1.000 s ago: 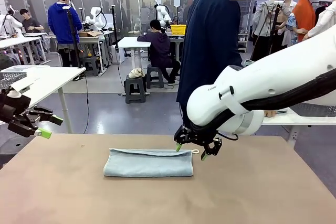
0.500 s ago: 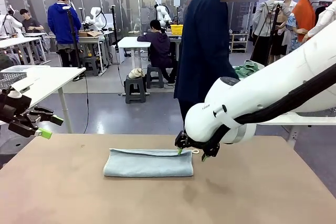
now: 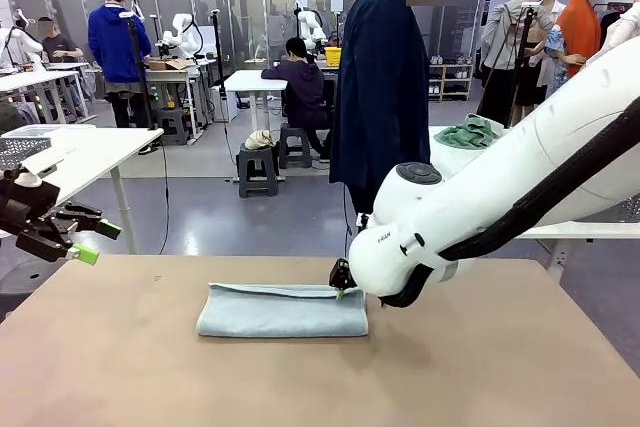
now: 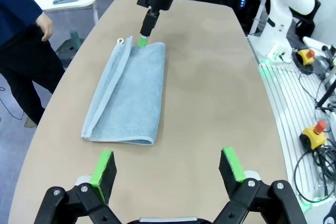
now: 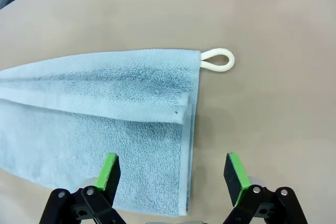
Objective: Fold the towels and place them in the basket.
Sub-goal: When a person lays out a Towel with hook on the table, fold it in half twice.
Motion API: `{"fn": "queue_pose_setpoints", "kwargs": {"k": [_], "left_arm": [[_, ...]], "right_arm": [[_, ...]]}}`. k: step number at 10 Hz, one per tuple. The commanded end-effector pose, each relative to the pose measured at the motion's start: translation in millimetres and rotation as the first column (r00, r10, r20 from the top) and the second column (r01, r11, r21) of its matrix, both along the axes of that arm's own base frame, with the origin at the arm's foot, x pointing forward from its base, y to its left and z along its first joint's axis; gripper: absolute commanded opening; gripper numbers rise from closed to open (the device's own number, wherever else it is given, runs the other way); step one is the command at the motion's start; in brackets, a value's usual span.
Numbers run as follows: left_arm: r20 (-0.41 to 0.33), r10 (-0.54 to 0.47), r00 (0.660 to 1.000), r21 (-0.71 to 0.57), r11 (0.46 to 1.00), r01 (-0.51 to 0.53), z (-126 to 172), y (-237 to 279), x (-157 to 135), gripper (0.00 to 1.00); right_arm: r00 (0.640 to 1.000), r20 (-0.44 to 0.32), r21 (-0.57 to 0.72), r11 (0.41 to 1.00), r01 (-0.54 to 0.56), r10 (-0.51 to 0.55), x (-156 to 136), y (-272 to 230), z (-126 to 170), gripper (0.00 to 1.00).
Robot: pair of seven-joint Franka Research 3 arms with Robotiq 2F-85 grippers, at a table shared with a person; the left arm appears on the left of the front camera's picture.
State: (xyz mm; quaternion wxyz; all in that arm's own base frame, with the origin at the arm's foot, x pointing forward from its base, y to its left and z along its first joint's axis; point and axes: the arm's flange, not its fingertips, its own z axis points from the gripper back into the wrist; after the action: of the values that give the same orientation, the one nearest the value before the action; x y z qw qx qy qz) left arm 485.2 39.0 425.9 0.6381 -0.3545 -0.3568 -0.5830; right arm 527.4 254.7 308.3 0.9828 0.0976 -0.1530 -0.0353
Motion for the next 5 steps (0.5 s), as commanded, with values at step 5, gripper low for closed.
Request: {"fn": "queue_pose_setpoints", "kwargs": {"k": [5], "left_arm": [[0.005,0.002,1.0,0.006,1.0,-0.002,0.7,0.7,-1.0,1.0]], "right_arm": [[0.996,-0.036,-0.042,0.996,0.074,-0.076,10.2,26.7,-18.5,0.94]]}}
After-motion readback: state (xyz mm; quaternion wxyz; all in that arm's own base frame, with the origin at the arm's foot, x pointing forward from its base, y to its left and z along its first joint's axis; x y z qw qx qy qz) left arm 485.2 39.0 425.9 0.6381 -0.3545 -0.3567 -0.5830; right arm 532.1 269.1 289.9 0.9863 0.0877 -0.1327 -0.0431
